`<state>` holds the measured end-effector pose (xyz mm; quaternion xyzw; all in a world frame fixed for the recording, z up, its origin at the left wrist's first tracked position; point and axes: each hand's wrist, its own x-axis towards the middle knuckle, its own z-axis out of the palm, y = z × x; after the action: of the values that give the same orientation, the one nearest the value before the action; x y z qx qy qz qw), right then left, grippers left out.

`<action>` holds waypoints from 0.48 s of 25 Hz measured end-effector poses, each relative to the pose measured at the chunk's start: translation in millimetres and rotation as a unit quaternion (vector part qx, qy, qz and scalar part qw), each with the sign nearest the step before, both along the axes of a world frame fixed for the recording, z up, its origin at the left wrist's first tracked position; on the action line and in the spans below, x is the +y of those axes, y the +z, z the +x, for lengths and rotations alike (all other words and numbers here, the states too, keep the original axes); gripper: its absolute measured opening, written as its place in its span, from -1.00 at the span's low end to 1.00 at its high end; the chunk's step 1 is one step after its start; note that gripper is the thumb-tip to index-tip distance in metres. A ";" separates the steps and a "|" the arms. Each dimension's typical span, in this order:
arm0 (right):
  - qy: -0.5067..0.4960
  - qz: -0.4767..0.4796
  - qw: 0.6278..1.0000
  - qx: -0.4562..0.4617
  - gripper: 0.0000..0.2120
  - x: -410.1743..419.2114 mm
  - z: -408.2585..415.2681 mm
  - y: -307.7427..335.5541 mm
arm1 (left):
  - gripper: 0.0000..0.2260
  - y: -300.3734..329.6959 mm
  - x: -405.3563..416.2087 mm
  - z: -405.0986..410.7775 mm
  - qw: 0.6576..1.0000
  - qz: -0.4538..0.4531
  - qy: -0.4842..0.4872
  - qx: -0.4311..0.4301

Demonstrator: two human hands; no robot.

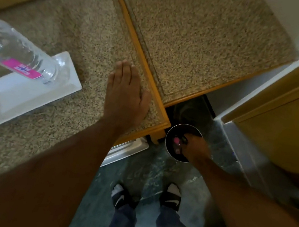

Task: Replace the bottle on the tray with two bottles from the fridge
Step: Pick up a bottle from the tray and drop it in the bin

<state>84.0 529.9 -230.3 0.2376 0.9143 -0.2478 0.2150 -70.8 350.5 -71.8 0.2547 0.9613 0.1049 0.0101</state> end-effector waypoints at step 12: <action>0.076 -0.023 0.988 0.131 -0.72 -200.0 48.9 39.0 | -0.46 -27.5 -150.4 123.8 0.996 0.043 -0.079 0.027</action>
<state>132.9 329.9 -191.4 0.1278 0.9439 -0.2812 0.1166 53.0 200.0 -99.3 0.3333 0.9324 0.1383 -0.0188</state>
